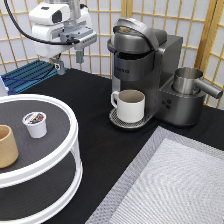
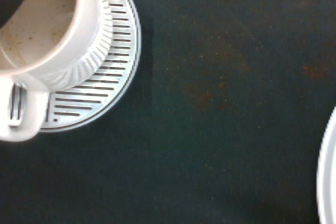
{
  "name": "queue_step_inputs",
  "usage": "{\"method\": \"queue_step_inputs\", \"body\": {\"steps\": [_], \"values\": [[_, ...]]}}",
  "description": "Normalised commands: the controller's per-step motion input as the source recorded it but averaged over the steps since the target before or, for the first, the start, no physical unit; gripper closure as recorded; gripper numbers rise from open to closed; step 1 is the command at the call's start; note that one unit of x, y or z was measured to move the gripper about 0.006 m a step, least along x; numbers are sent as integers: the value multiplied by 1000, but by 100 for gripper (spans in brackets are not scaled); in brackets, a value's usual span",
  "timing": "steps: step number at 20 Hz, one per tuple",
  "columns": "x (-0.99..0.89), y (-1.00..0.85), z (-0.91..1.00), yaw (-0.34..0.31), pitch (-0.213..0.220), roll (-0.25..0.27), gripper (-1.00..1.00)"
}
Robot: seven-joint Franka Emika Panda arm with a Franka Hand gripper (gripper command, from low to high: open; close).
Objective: Make coffee
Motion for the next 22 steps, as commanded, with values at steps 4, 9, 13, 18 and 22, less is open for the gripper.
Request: {"method": "queue_step_inputs", "body": {"steps": [4,9,13,18,22], "values": [[15,0,0,0,0,0,-100],[458,0,405,-2,30,14,-100],[917,-63,964,6,48,91,-100],[1000,-44,917,0,70,100,-100],[989,-32,731,0,100,162,-100]]}}
